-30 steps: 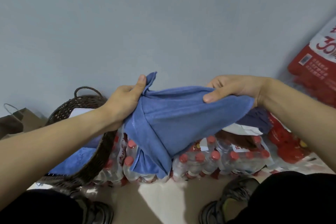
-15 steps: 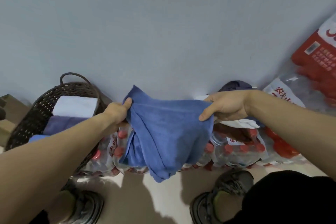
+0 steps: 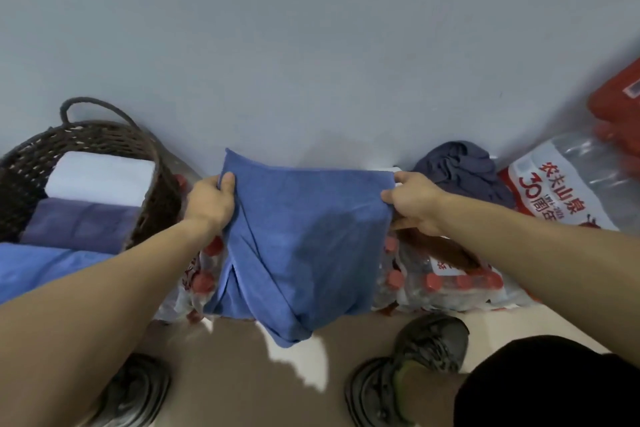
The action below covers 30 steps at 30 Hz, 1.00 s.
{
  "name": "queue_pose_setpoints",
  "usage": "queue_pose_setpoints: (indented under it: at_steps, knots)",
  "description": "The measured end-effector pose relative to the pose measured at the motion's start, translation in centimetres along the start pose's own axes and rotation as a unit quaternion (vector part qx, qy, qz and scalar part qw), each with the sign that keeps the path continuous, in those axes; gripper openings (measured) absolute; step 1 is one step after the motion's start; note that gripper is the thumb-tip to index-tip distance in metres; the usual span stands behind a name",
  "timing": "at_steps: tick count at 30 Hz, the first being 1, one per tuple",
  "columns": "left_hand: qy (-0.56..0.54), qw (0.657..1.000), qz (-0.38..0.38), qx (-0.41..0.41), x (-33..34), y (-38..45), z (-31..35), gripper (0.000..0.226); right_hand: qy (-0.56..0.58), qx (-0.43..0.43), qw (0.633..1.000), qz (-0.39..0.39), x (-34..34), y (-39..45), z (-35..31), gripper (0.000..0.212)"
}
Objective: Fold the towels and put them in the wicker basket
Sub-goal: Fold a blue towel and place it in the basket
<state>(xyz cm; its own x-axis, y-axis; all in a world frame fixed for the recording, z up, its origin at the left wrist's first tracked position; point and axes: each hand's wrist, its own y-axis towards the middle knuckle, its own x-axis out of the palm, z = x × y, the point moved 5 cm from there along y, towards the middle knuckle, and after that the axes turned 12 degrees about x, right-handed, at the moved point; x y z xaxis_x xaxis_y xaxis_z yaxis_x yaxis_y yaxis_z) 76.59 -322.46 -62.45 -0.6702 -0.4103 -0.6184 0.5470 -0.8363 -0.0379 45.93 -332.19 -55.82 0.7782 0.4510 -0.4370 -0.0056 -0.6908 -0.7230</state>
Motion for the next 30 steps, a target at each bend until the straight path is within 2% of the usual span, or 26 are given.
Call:
queue_pose_setpoints:
  at_steps: [4, 6, 8, 10, 11, 12, 16, 19, 21, 23, 26, 28, 30]
  knots:
    - [-0.003, 1.0, -0.011, 0.0, 0.7, 0.8, -0.3, 0.031, 0.041, 0.0, 0.999, 0.018, 0.7, 1.1, 0.0, 0.031]
    - [-0.036, 0.999, -0.007, -0.023, 0.9, 1.2, -0.6, 0.033, 0.101, 0.046, 0.993, -0.042, 1.7, 1.3, 0.0, 0.019]
    - [-0.065, 0.997, 0.002, -0.04, 0.9, 1.6, -0.6, 0.037, 0.057, 0.056, 0.995, -0.056, 2.4, 1.7, 0.1, 0.009]
    - [-0.058, 0.997, 0.0, -0.056, 0.7, 1.7, -0.9, 0.039, -0.039, 0.032, 0.998, -0.03, 3.1, 2.3, 0.8, 0.049]
    - [-0.048, 0.996, -0.011, -0.069, 0.7, 1.7, -1.0, 0.038, -0.087, 0.022, 0.996, -0.021, 3.6, 2.0, 1.0, 0.059]
    - [-0.038, 0.995, -0.03, -0.091, 0.6, 1.6, -1.2, 0.036, -0.108, 0.025, 0.994, -0.024, 4.0, 1.7, 1.3, 0.059]
    - [-0.057, 0.976, -0.109, -0.18, 0.7, 0.5, -2.2, 0.026, -0.201, 0.018, 0.979, -0.021, 4.8, 1.6, 1.6, 0.036]
    - [0.009, 0.988, -0.103, -0.113, 0.0, 0.8, -2.1, 0.025, -0.196, -0.01, 0.98, 0.039, 4.0, 1.4, 0.3, 0.033]
    - [0.046, 0.996, -0.06, -0.046, -0.8, 1.4, -2.0, 0.026, -0.186, -0.025, 0.979, 0.076, 3.3, 1.2, -0.5, 0.034]
    - [0.025, 1.0, -0.008, -0.016, -1.4, 1.8, -2.0, 0.024, -0.177, -0.049, 0.977, 0.106, 2.6, 1.1, -1.1, 0.043]
    - [-0.015, 0.999, 0.028, -0.017, -1.3, 1.9, -1.8, 0.023, -0.177, -0.072, 0.975, 0.111, 2.1, 0.6, -1.6, 0.053]
    - [-0.025, 0.999, 0.003, -0.042, -0.9, 2.0, -1.8, 0.032, -0.217, -0.039, 0.972, 0.076, 2.4, 0.7, -1.1, 0.051]
    - [0.037, 0.996, -0.044, -0.065, -0.8, 1.6, -2.1, 0.046, -0.274, 0.0, 0.961, 0.041, 2.9, 0.4, -0.6, 0.039]
